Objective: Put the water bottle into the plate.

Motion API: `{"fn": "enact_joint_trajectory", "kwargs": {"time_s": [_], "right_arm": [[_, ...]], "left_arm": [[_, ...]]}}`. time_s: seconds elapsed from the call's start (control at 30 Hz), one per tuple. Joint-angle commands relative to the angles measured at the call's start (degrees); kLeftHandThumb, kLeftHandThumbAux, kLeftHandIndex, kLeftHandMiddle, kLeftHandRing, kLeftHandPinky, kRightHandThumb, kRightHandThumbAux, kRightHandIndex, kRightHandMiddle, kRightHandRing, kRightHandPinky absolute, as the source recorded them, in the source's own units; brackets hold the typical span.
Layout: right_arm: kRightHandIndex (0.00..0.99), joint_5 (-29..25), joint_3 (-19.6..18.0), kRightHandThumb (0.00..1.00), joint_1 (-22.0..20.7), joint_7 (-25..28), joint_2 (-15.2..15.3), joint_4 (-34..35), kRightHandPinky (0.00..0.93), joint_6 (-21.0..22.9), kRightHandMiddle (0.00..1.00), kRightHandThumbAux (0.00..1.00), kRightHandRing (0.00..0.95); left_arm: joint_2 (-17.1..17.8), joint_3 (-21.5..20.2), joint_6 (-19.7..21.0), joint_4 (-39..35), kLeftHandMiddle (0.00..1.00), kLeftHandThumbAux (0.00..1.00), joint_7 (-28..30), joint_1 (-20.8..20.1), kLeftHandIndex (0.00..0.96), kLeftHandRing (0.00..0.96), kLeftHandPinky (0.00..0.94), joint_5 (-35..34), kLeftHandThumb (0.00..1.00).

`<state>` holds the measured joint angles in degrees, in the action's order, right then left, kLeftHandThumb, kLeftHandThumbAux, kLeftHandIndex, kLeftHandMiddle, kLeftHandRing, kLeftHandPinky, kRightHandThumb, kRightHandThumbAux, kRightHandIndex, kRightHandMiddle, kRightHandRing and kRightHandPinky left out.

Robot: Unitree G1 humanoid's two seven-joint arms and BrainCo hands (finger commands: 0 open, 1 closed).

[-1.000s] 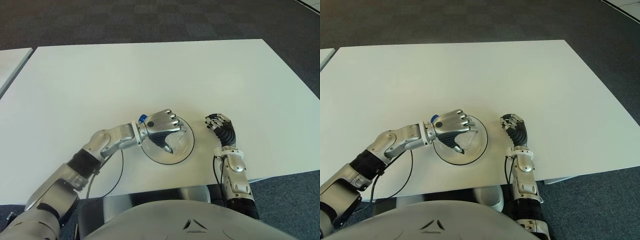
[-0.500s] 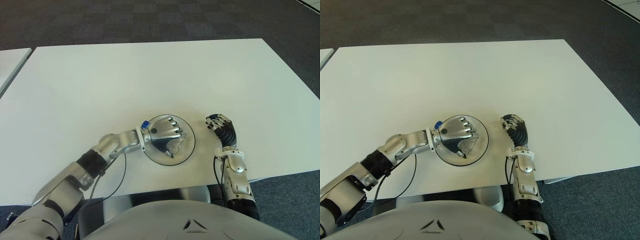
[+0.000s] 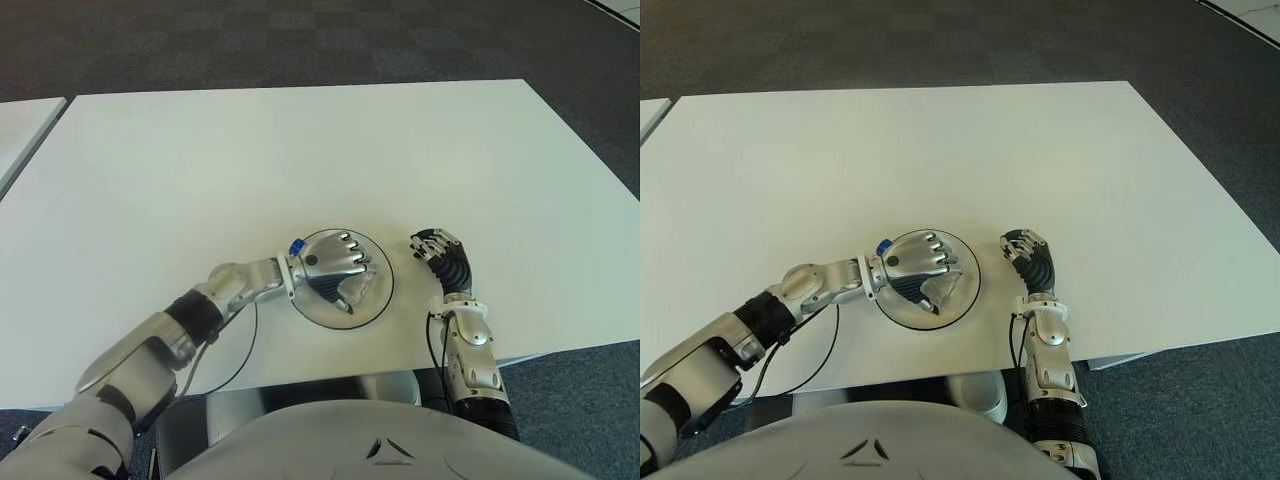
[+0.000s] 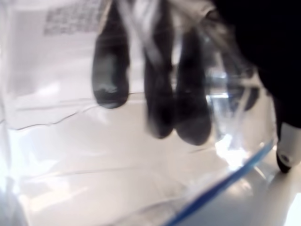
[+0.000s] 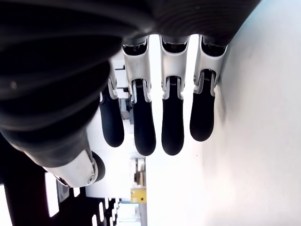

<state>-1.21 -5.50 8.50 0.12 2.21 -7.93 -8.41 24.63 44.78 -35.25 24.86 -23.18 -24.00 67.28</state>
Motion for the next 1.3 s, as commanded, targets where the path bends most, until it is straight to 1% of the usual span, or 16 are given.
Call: {"fn": "enact_joint_trajectory", "kwargs": {"time_s": [0.03,0.23,0.3,0.33,0.37,0.4,0.47,0.57,0.6,0.67,0.73,0.87,1.07,1.3], "right_arm": [[0.42,-0.4,0.0,0.703,0.9,0.0,-0.3,-1.0,0.479,2.0,0.456,0.736,0.463],[0.42,-0.1,0.1,0.703,0.9,-0.2,-0.2,-1.0,0.482,2.1,0.457,0.735,0.465],[0.42,-0.1,0.1,0.703,0.9,-0.3,-0.2,-1.0,0.483,2.1,0.458,0.735,0.466],[0.42,-0.1,0.1,0.703,0.9,-0.2,-0.2,-1.0,0.484,2.0,0.459,0.735,0.467],[0.42,-0.1,0.1,0.703,0.9,-0.2,-0.2,-1.1,0.483,2.0,0.459,0.735,0.467],[0.42,-0.2,0.1,0.703,0.9,-0.1,-0.2,-1.1,0.483,1.9,0.459,0.735,0.467],[0.42,-0.3,0.1,0.702,0.8,0.0,-0.2,-1.2,0.481,1.7,0.457,0.735,0.466],[0.42,-0.3,0.1,0.701,0.8,0.2,-0.2,-1.3,0.48,1.5,0.456,0.735,0.465],[0.42,-0.3,0.2,0.701,0.9,0.2,-0.1,-1.3,0.479,1.4,0.456,0.736,0.464],[0.42,-0.3,0.2,0.701,0.9,0.3,-0.1,-1.3,0.478,1.3,0.455,0.736,0.463],[0.42,-0.3,0.2,0.701,0.9,0.4,-0.1,-1.3,0.477,1.3,0.455,0.736,0.462],[0.42,-0.1,0.2,0.701,1.0,0.2,-0.1,-1.1,0.477,1.5,0.455,0.736,0.461],[0.419,0.1,0.2,0.701,0.9,0.0,-0.1,-1.0,0.479,1.8,0.456,0.736,0.463],[0.419,0.4,0.3,0.702,0.7,-0.3,-0.1,-1.3,0.481,1.6,0.457,0.736,0.465]], "left_arm": [[0.5,2.5,-0.8,4.2,0.54,0.673,1.1,0.7,0.373,0.613,0.602,0.7,0.833],[0.8,3.3,-2.2,5.3,0.499,0.676,0.2,-0.2,0.374,0.531,0.525,-0.4,0.827],[0.9,3.4,-2.6,5.5,0.462,0.686,0.2,-0.4,0.395,0.496,0.492,-0.8,0.768],[1.0,3.4,-3.1,5.5,0.448,0.689,1.2,-0.5,0.403,0.483,0.48,-1.3,0.745],[1.1,3.5,-3.3,5.5,0.412,0.654,2.0,-0.6,0.36,0.442,0.444,-1.8,0.699],[1.2,3.5,-3.4,5.5,0.359,0.602,3.7,-0.7,0.294,0.381,0.391,-2.3,0.629],[1.3,3.6,-3.3,5.4,0.245,0.565,7.1,-0.9,0.175,0.25,0.251,-3.2,0.475],[1.4,3.6,-3.0,5.0,0.181,0.551,11.0,-1.0,0.114,0.179,0.171,-4.5,0.391],[1.4,3.6,-3.0,4.8,0.14,0.544,12.3,-1.1,0.082,0.138,0.129,-5.0,0.338],[1.5,3.5,-2.9,4.4,0.089,0.532,13.9,-1.1,0.041,0.087,0.077,-5.8,0.27],[1.6,3.3,-3.0,4.0,0.056,0.522,15.0,-1.1,0.021,0.053,0.042,-6.4,0.231],[1.7,3.0,-2.8,3.2,0.012,0.504,15.8,-0.9,0.004,0.011,0.008,-6.8,0.184],[1.9,2.7,-2.2,2.2,0.001,0.495,15.0,-0.7,0.0,0.001,0.0,-6.3,0.144],[2.5,1.9,-1.0,-0.2,0.0,0.48,13.2,0.5,0.0,0.0,0.0,-5.9,0.123]]}}
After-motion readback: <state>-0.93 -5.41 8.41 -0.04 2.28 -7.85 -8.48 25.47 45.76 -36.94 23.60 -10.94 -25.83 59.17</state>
